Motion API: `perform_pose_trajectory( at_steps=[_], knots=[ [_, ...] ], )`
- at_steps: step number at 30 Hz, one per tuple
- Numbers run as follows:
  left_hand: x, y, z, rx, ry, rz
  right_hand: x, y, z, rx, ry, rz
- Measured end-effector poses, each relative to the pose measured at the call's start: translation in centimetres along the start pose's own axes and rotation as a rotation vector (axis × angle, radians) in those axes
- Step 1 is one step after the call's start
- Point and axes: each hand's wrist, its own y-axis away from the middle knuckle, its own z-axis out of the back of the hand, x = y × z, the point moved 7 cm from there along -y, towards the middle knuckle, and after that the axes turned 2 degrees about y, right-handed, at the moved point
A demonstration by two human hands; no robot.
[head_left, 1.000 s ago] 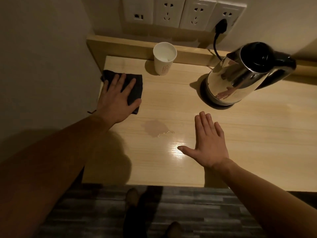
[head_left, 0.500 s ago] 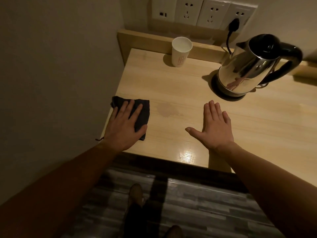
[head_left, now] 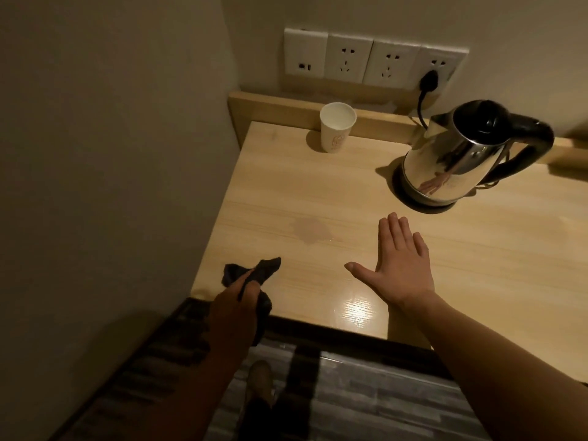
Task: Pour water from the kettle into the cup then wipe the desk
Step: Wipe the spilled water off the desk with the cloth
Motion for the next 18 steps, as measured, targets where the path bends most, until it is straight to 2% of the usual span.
perform_pose_trajectory(
  at_steps=[2, 3, 4, 7, 13, 16, 18],
  knots=[
    [-0.1, -2.3, -0.4, -0.069, 0.322, 0.247, 0.0, 0.0, 0.0, 0.004, 0.001, -0.002],
    [-0.9, -3.4, -1.1, -0.052, 0.475, 0.389, 0.0, 0.0, 0.0, 0.004, -0.001, -0.004],
    [-2.2, -4.9, -1.7, -0.028, 0.54, 0.412, -0.1, 0.0, 0.0, 0.006, -0.005, -0.006],
    [-7.1, -11.1, -3.4, 0.059, 0.515, 0.253, -0.1, -0.1, 0.0, 0.02, -0.009, -0.011],
    [-11.5, -22.5, -9.1, 0.242, -0.001, -0.005, -0.2, -0.4, -0.1, 0.027, -0.001, -0.019],
    [-10.8, -24.5, -14.1, 0.354, -0.567, -0.323, -0.3, -0.6, -0.1, 0.031, 0.006, -0.022],
    [-9.4, -24.1, -16.0, 0.35, -0.802, -0.431, -0.3, -0.7, -0.1, 0.031, 0.011, -0.027]
  ],
)
